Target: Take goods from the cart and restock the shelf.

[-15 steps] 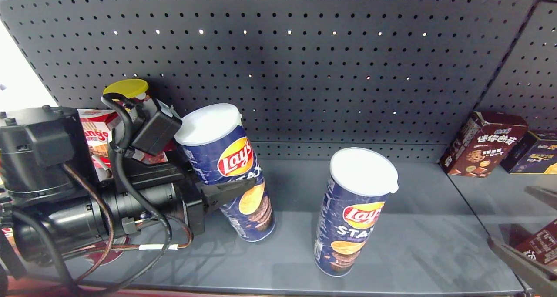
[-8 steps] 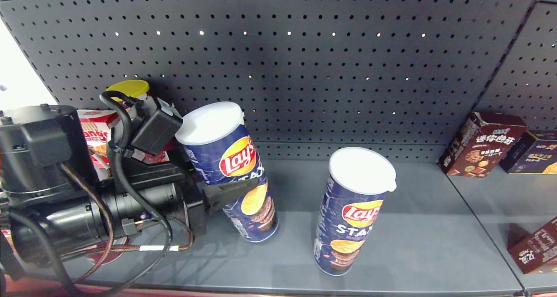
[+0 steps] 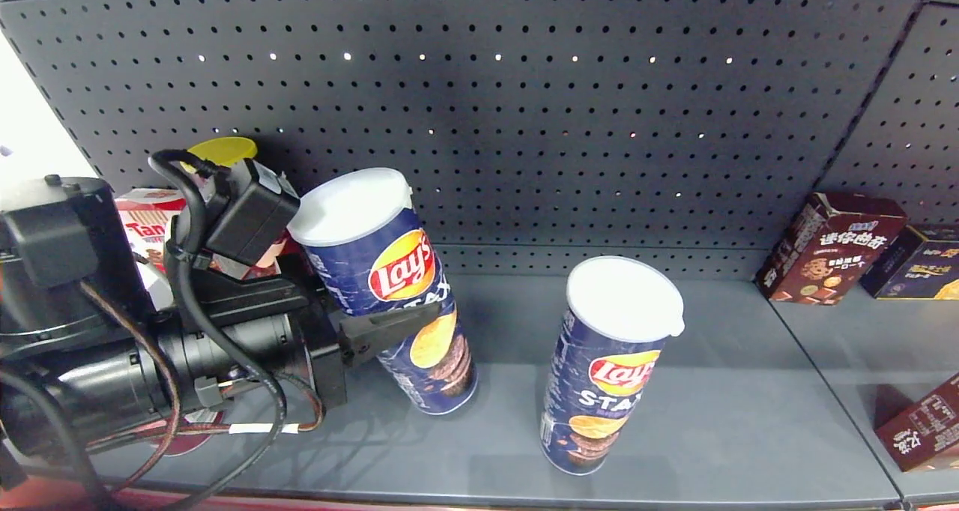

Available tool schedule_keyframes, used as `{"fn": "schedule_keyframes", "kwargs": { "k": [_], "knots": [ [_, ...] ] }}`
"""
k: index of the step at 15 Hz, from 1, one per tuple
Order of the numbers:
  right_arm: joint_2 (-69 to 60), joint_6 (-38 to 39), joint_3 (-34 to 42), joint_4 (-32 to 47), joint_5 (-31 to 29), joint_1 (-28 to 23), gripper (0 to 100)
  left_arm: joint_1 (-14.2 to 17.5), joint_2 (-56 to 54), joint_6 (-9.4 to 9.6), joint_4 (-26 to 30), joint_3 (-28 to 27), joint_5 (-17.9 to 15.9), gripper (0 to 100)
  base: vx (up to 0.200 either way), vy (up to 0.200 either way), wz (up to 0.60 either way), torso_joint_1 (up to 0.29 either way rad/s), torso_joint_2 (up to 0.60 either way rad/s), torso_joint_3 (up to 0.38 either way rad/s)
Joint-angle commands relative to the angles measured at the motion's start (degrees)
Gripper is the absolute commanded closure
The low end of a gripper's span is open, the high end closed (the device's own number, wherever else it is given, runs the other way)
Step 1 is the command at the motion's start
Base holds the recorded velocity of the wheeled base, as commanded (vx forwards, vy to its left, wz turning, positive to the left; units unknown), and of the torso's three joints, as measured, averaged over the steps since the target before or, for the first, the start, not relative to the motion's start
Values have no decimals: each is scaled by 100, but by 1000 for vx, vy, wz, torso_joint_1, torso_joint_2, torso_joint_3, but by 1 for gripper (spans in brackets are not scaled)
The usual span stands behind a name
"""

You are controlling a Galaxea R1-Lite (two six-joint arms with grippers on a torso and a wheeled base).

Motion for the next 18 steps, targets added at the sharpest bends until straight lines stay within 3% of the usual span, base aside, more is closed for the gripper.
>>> {"fn": "schedule_keyframes", "kwargs": {
  "k": [1,3,5,8,9,11,18],
  "knots": [
    [-10,63,40,16,60,34,0,1,-11,1,-3,-10,-5,100,0,0,0,0,0,0],
    [-10,106,40,16,438,359,0,-34,-11,1,-3,-10,-14,100,0,0,0,0,0,0],
    [-10,247,40,25,508,368,0,-122,-37,10,6,51,-5,100,0,0,0,0,0,0],
    [-10,115,-4,218,1290,280,0,-175,-37,98,6,130,-23,100,0,0,0,0,0,0],
    [-1,194,-39,367,1036,-151,0,-184,-37,98,6,130,-23,100,0,0,0,0,0,0],
    [34,669,23,429,122,-203,0,-192,-37,98,6,130,-23,100,0,0,0,0,0,0],
    [-10,704,31,429,192,-151,0,-175,-46,98,6,113,-93,100,0,0,0,0,0,0]
  ]
}}
